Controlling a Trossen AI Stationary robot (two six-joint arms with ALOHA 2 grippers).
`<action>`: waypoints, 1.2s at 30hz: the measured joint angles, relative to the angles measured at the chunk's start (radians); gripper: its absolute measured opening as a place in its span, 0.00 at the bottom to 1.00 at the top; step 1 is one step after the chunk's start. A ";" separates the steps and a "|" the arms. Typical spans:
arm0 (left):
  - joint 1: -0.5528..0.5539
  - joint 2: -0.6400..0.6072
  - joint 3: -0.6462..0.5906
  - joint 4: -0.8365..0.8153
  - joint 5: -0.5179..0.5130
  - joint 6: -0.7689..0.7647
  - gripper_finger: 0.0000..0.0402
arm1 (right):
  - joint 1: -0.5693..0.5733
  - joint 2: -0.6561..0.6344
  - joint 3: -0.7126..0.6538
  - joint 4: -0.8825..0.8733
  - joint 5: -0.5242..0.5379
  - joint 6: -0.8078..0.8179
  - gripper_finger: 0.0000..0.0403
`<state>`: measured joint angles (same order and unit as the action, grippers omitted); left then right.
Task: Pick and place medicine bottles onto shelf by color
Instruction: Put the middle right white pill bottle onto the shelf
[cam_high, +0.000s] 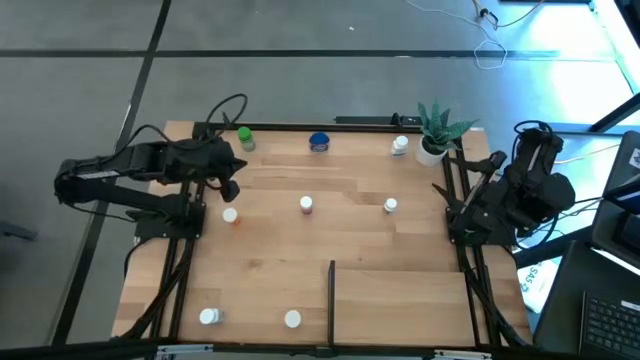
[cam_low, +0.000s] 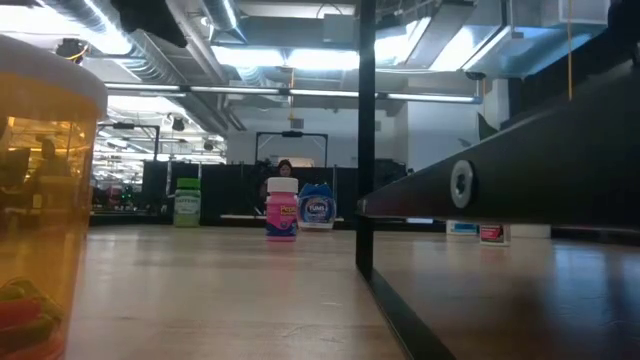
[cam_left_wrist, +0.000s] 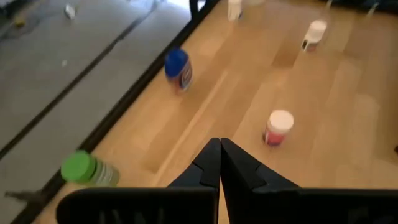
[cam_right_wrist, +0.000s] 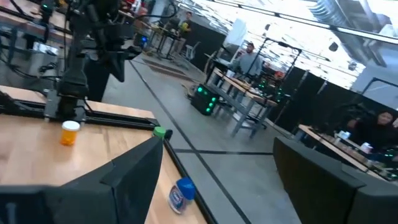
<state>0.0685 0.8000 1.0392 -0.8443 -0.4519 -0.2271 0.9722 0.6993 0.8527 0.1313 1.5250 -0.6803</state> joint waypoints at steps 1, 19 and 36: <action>0.000 0.001 0.000 -0.012 0.000 -0.007 0.00 | -0.008 0.007 0.000 0.000 0.000 0.014 0.76; 0.000 -0.001 0.000 -0.018 0.002 0.003 0.00 | -0.057 0.036 -0.107 -0.019 -0.087 0.467 0.76; 0.000 -0.001 0.000 -0.016 0.002 0.028 0.00 | -0.170 -0.080 0.006 -0.570 -0.791 1.002 0.76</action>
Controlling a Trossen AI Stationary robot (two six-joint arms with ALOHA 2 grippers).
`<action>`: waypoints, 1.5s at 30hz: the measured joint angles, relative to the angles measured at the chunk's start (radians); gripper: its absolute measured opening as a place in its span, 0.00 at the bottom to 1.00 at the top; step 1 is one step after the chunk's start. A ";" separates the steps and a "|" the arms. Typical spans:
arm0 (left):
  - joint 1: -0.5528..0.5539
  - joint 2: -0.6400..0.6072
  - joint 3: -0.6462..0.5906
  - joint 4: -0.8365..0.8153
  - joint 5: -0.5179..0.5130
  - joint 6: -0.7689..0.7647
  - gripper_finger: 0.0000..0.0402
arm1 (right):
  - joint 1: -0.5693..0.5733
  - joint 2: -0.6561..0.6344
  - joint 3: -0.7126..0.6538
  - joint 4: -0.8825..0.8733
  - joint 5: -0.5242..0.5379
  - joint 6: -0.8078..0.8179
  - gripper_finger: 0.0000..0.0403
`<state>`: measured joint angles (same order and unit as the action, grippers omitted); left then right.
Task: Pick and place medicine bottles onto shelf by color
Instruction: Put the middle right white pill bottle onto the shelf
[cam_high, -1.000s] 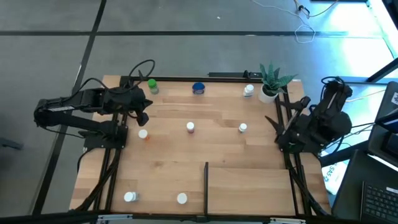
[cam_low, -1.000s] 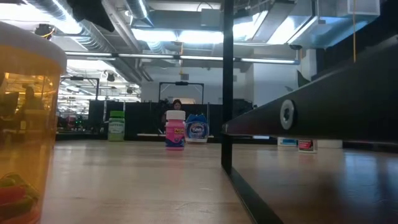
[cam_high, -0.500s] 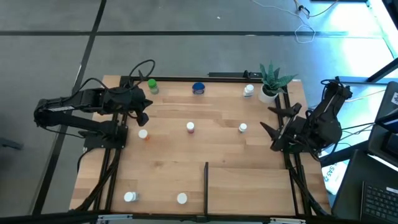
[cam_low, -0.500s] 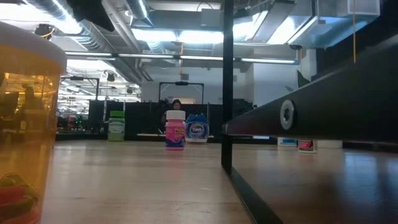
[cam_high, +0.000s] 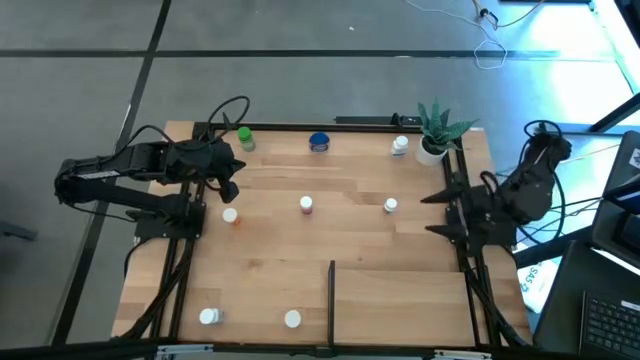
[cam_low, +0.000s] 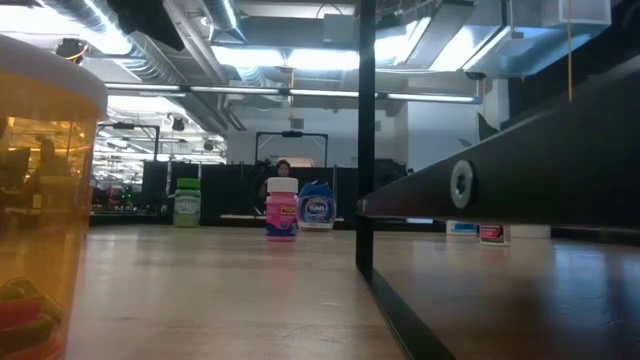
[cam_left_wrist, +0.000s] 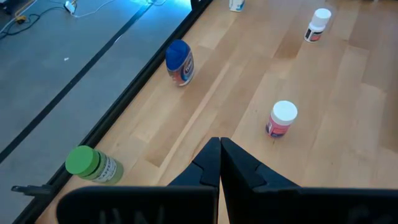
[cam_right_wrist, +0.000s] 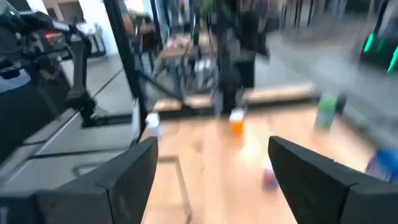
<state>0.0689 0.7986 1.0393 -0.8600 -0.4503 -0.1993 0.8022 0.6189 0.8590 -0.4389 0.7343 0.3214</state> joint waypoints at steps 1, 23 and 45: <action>0.000 0.000 0.000 0.000 0.000 0.000 0.00 | -0.020 0.000 0.011 -0.059 -0.032 0.055 0.76; 0.000 0.000 0.000 0.000 0.000 -0.006 0.00 | -0.473 0.310 0.351 -0.625 -0.395 0.306 0.76; 0.000 0.000 0.000 0.000 0.000 -0.007 0.00 | -0.557 0.424 0.400 -0.621 -0.590 0.359 0.76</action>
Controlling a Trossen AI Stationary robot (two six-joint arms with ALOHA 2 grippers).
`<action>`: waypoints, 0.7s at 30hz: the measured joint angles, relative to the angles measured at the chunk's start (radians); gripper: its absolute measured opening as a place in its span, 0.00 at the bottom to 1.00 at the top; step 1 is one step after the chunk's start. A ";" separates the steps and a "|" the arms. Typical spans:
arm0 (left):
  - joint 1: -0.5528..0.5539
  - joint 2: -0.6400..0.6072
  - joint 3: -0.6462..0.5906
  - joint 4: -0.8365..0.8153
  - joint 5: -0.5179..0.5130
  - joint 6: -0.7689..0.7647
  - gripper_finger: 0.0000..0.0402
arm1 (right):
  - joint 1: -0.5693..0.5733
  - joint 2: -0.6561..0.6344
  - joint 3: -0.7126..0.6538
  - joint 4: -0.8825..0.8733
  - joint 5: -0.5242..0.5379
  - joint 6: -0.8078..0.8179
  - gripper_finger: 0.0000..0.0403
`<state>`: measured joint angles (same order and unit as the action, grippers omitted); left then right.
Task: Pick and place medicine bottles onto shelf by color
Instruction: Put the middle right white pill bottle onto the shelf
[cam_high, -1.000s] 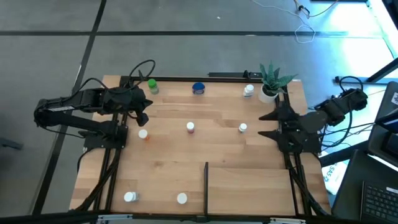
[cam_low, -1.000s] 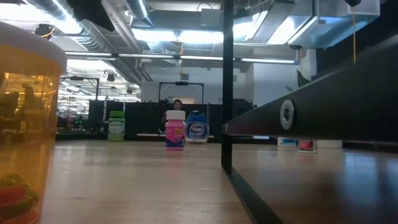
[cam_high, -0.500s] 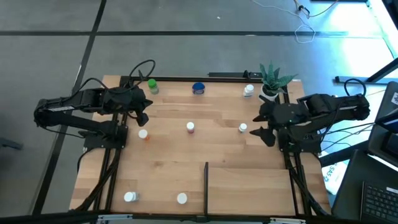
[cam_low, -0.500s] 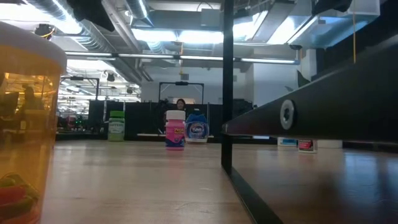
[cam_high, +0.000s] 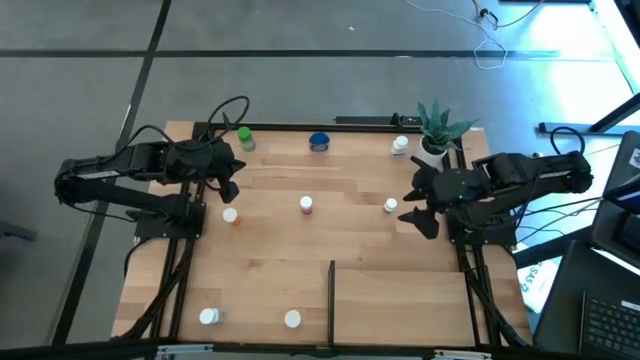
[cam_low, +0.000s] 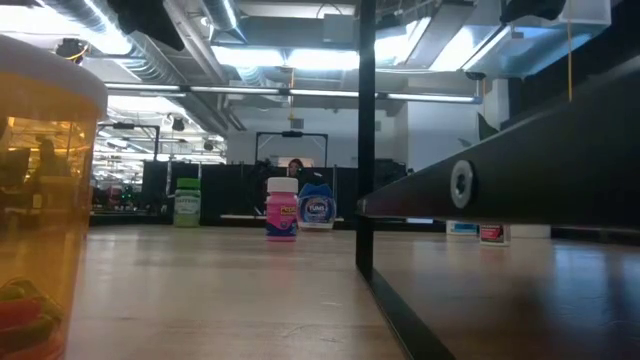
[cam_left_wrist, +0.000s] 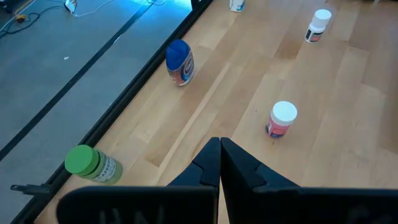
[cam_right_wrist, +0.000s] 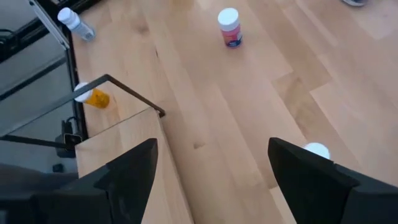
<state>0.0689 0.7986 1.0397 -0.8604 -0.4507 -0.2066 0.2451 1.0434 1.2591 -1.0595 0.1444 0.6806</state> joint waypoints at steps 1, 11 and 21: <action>0.000 0.000 0.000 0.000 0.000 0.000 0.00 | 0.000 0.002 0.000 -0.003 0.000 0.006 0.76; 0.000 0.000 0.000 0.000 0.000 0.000 0.00 | 0.000 0.067 0.000 -0.006 0.093 0.053 0.76; 0.000 0.000 0.000 0.000 0.000 0.000 0.00 | -0.161 0.192 0.000 -0.047 0.055 0.182 0.76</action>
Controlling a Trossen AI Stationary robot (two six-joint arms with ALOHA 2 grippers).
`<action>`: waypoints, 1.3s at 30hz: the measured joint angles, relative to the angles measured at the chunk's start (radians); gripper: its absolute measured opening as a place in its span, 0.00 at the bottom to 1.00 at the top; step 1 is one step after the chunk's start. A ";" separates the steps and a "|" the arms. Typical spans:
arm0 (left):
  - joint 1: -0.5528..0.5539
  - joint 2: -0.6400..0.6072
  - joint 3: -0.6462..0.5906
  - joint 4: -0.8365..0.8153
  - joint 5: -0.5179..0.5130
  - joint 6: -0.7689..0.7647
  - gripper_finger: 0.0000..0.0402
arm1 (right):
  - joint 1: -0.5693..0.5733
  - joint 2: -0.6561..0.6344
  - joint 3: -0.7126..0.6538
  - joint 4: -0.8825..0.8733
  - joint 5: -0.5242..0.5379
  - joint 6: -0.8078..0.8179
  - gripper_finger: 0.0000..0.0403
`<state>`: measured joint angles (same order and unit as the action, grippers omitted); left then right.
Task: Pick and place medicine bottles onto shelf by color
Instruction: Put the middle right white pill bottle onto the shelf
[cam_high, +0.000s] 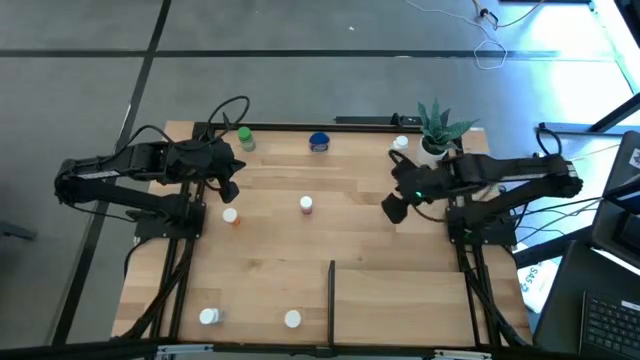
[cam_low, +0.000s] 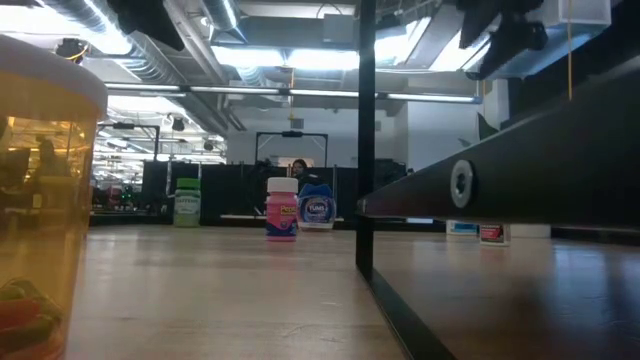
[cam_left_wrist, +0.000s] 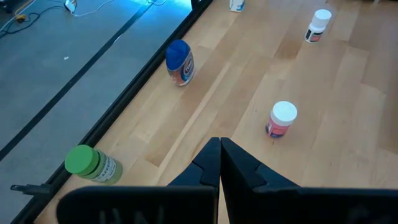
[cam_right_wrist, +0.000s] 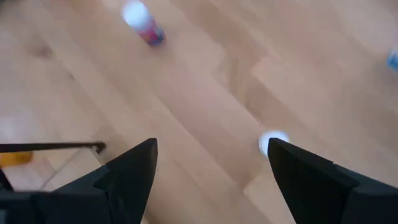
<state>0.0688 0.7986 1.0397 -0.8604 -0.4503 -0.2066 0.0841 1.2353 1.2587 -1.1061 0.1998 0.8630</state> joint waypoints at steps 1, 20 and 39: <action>0.000 0.000 0.000 0.000 0.000 0.000 0.00 | -0.025 0.015 0.000 -0.012 -0.036 0.002 0.76; 0.000 0.000 0.000 0.000 0.000 0.000 0.00 | -0.228 0.305 -0.001 -0.172 -0.145 -0.252 0.76; 0.000 0.000 0.000 0.002 0.081 0.041 0.00 | -0.246 0.506 -0.016 -0.164 -0.148 -0.401 0.76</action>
<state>0.0689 0.7984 1.0397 -0.8583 -0.3696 -0.1659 -0.1619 1.7411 1.2427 -1.2705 0.0513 0.4620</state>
